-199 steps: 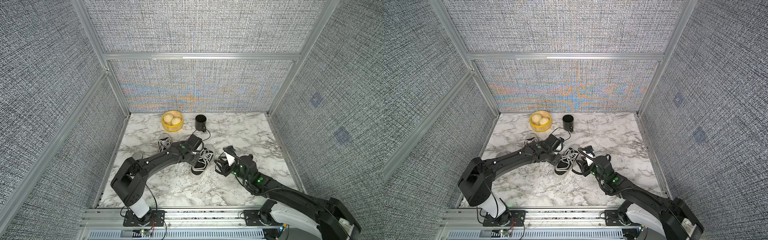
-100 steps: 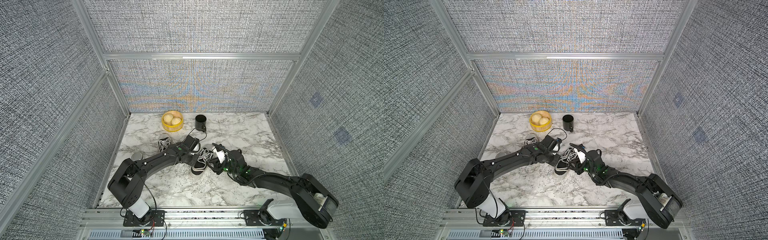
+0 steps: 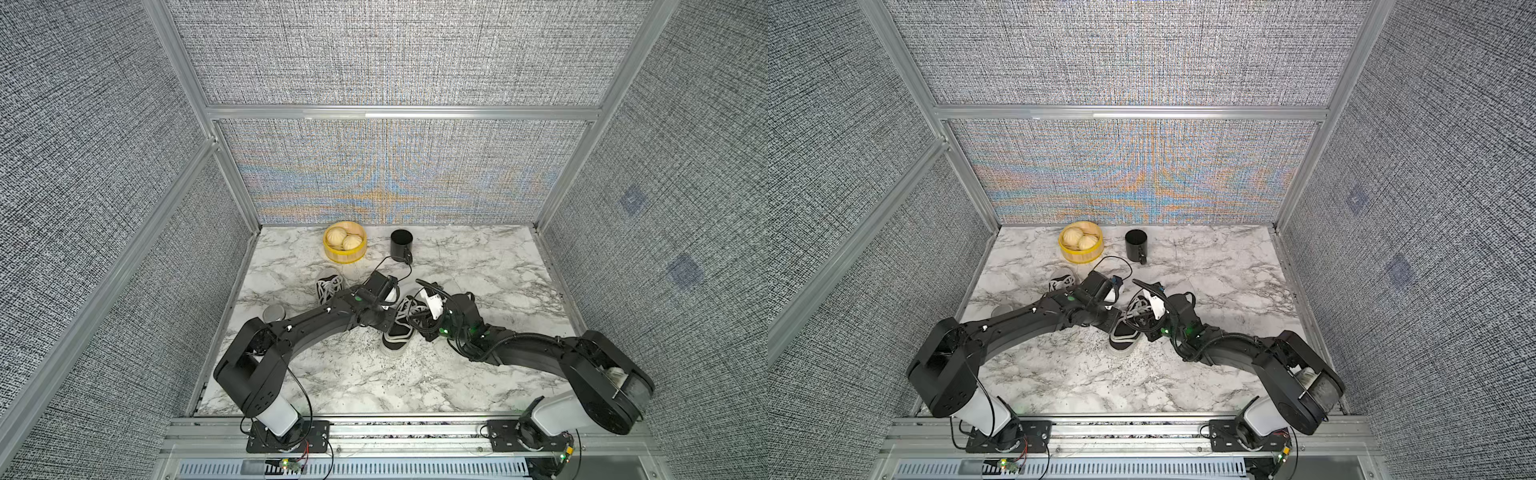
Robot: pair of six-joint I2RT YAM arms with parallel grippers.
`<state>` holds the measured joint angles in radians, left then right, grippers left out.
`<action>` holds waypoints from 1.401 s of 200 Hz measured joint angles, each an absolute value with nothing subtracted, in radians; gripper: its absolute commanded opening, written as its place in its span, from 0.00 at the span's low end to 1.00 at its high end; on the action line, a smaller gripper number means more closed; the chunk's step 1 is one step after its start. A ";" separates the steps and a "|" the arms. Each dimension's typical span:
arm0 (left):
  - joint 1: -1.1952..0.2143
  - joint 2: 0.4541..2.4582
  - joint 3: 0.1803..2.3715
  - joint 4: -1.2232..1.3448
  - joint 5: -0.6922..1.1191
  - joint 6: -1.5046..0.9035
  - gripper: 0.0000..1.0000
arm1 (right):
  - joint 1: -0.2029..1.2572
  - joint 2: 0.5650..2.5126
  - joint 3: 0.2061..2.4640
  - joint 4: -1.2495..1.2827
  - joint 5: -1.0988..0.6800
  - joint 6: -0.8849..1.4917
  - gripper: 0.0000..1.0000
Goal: Remove the insole from the shoe
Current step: Untie the shoelace on the shoe.
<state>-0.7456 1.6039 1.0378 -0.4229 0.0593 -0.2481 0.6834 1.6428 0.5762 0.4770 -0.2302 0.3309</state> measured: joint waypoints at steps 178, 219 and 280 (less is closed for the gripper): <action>-0.746 1.533 0.864 -0.300 0.220 -0.456 0.60 | 0.691 1.422 0.582 0.348 -0.232 0.367 0.00; -0.746 1.547 0.844 -0.277 0.232 -0.472 0.51 | 0.686 1.301 0.616 0.279 -0.188 0.402 0.00; -0.744 1.558 0.826 -0.257 0.234 -0.479 0.43 | 0.652 1.237 0.725 0.243 -0.088 0.457 0.00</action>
